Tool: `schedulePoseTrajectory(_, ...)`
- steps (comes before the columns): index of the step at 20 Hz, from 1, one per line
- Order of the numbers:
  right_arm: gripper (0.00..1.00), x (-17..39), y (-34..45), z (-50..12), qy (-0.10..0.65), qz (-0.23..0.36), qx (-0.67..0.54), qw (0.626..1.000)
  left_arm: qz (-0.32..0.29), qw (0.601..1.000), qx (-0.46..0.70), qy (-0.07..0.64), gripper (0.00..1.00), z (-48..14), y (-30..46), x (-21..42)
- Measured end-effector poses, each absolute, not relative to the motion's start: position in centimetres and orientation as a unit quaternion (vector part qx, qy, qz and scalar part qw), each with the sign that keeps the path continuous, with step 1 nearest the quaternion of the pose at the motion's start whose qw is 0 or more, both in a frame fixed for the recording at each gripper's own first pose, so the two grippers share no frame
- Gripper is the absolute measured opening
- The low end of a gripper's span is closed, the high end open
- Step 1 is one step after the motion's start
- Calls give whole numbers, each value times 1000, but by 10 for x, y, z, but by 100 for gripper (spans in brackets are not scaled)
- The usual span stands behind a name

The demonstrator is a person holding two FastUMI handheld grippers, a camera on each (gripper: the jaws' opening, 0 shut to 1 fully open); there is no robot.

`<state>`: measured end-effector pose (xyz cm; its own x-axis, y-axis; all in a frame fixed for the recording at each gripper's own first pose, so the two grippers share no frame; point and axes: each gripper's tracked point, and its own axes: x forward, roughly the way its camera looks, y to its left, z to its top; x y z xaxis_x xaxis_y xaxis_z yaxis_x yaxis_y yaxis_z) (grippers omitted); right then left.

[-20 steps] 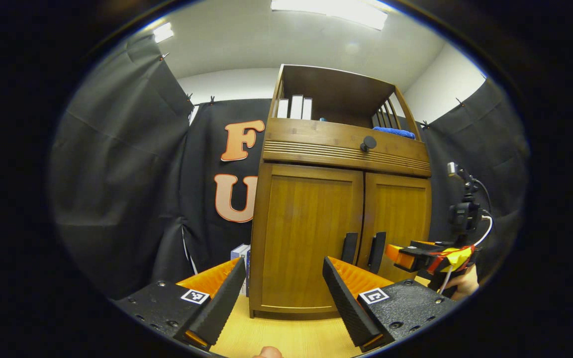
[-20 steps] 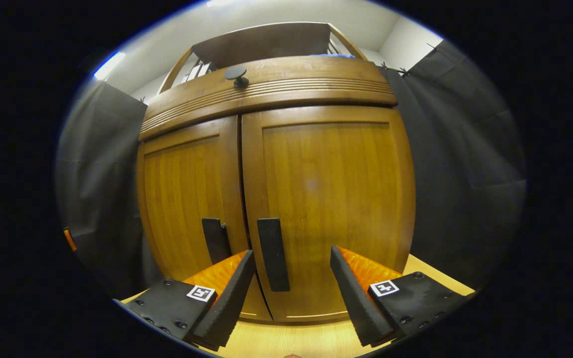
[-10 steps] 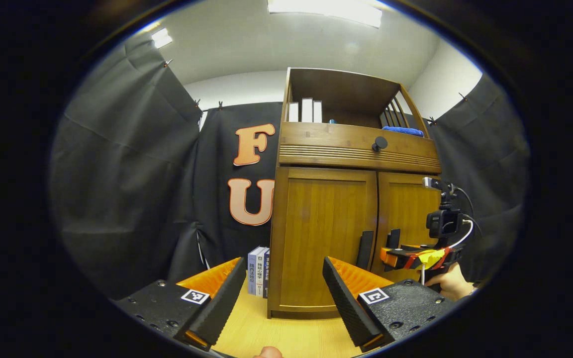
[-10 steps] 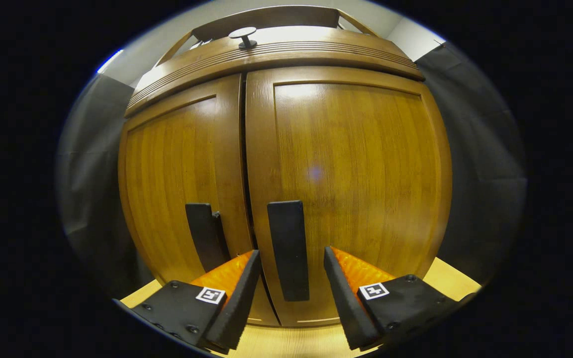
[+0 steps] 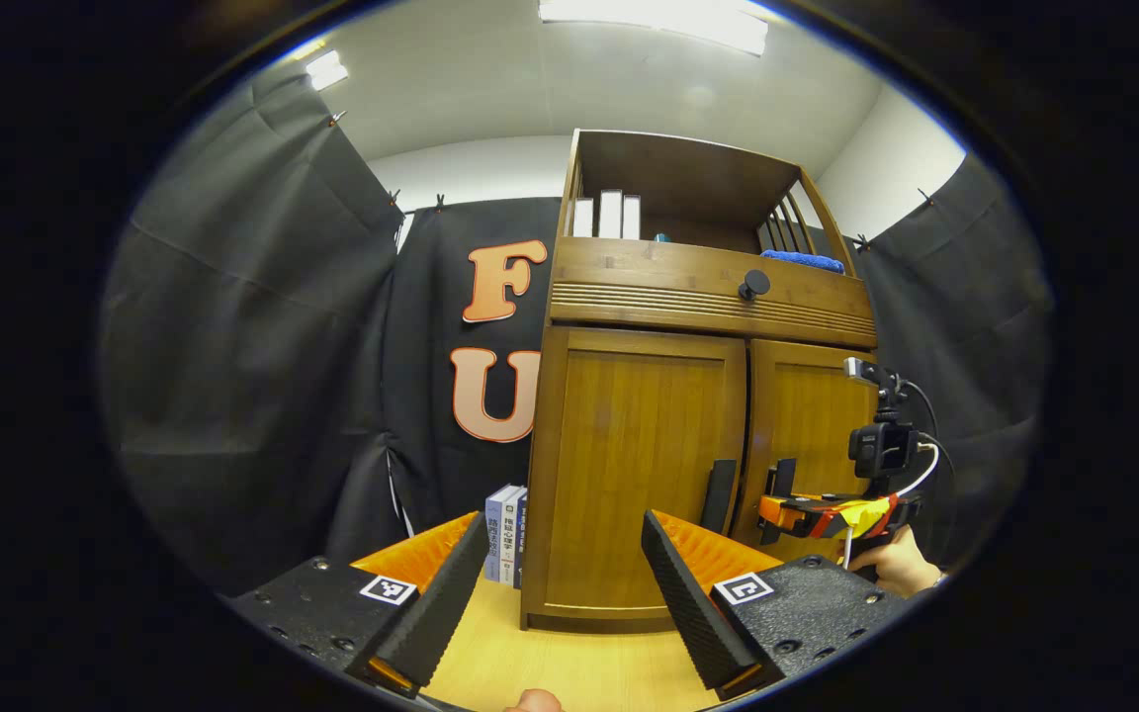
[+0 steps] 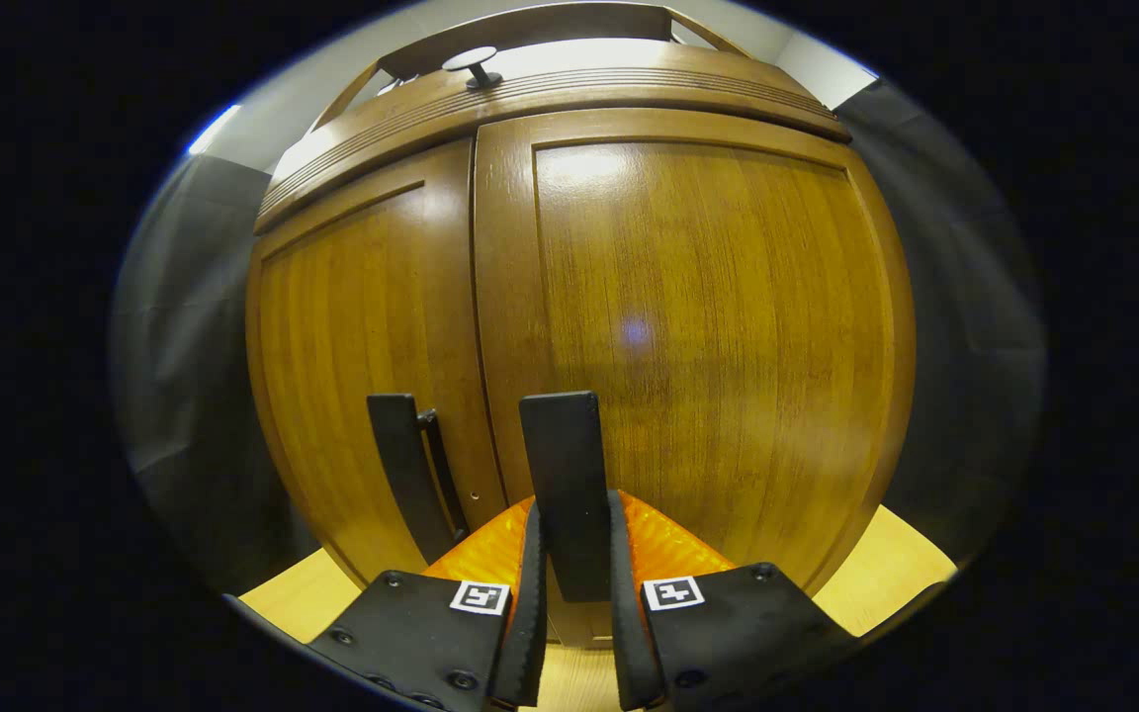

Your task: Open the right door of the double-door shoe cabinet with the right hand, and open the left door with the left hand.

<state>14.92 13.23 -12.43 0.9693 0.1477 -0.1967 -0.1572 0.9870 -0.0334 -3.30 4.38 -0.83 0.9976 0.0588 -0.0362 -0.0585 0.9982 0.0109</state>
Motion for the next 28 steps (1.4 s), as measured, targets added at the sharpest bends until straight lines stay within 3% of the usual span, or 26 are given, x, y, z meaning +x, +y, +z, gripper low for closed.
schedulePoseTrajectory(1,31,138,129,-123,92,80,-36,992,27,999,1,21,93,-11,42,-32)
schedulePoseTrajectory(2,31,129,126,-122,87,83,-42,992,25,999,-4,25,94,-13,40,-32)
schedulePoseTrajectory(3,41,120,123,-121,82,86,-45,992,22,999,-10,29,96,-17,39,-31)
schedulePoseTrajectory(5,36,103,116,-119,77,93,-39,992,20,999,-19,37,94,-22,38,-32)
schedulePoseTrajectory(9,36,72,98,-114,76,102,-6,992,26,999,-8,35,92,-18,43,-37)
schedulePoseTrajectory(10,31,66,94,-115,75,105,-6,992,28,999,-3,31,92,-15,44,-38)
schedulePoseTrajectory(15,31,38,74,-112,79,110,-5,991,19,1000,1,24,94,-10,36,-44)
schedulePoseTrajectory(16,41,33,70,-110,80,109,-4,991,14,1000,-1,25,94,-10,33,-43)
schedulePoseTrajectory(17,36,27,65,-109,82,109,-1,991,10,1000,-2,26,94,-10,31,-44)
schedulePoseTrajectory(19,41,19,56,-105,84,105,1,991,9,1000,-1,26,94,-9,30,-44)
schedulePoseTrajectory(20,30,14,51,-103,84,100,-3,991,10,1000,-1,25,92,-9,30,-44)
schedulePoseTrajectory(25,28,-16,15,-91,78,63,-37,994,7,1000,-1,24,94,-10,24,-43)
schedulePoseTrajectory(28,19,-27,-7,-87,74,44,-42,995,5,1000,-3,27,94,-12,20,-37)
